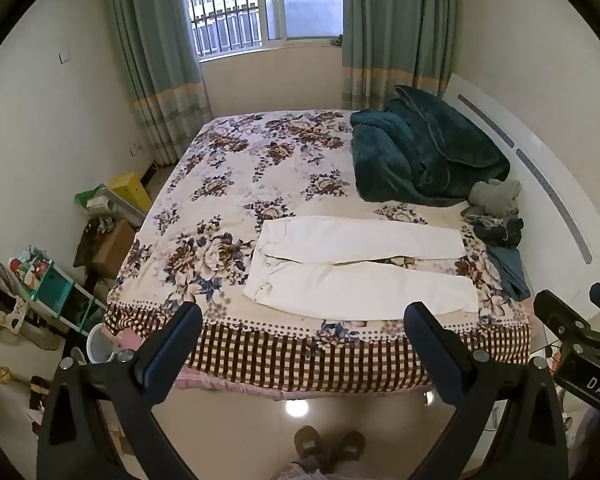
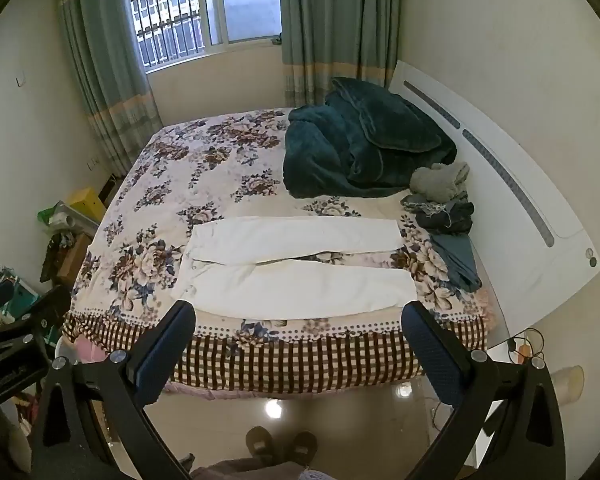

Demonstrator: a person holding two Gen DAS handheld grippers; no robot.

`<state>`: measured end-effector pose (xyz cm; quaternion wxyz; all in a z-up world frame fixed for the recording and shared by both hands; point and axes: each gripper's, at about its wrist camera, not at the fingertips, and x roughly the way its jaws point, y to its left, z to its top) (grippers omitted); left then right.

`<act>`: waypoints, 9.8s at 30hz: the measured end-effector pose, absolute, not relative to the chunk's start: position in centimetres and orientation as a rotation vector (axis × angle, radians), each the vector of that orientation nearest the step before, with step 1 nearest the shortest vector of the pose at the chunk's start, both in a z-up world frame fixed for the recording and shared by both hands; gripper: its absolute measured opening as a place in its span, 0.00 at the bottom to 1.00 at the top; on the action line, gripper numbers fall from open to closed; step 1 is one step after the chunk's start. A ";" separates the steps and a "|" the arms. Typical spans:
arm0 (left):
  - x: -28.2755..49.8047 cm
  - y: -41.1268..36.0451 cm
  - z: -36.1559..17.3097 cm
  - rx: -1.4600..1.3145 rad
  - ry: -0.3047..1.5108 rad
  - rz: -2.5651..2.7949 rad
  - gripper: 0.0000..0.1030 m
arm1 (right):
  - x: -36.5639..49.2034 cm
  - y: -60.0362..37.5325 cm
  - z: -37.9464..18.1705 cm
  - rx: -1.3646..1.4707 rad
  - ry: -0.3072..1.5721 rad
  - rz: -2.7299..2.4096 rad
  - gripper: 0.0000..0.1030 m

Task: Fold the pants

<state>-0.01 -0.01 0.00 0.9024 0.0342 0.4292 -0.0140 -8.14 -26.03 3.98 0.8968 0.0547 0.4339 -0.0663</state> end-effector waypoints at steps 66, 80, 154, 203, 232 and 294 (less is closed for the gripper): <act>0.8 -0.3 1.2 0.061 0.862 -0.039 1.00 | -7.6 -24.0 4.8 0.096 0.892 -0.131 1.00; 0.7 -0.2 1.3 0.060 0.857 -0.040 1.00 | -7.7 -23.8 4.8 0.096 0.890 -0.131 1.00; 70.6 -4.2 -62.9 -0.412 1.719 0.674 1.00 | 62.0 -67.1 -73.2 0.976 1.486 -0.890 1.00; 28.7 7.9 -57.0 -1.049 1.399 0.298 0.07 | 28.7 -58.3 -67.6 0.790 1.561 -0.590 0.10; 30.0 18.3 -55.0 -0.936 1.107 0.538 0.11 | 21.3 -52.5 -71.6 1.226 1.451 -0.407 0.34; 33.4 -19.7 -55.0 -0.108 1.487 0.016 0.73 | 16.5 -74.9 -73.9 1.407 0.959 -0.532 0.04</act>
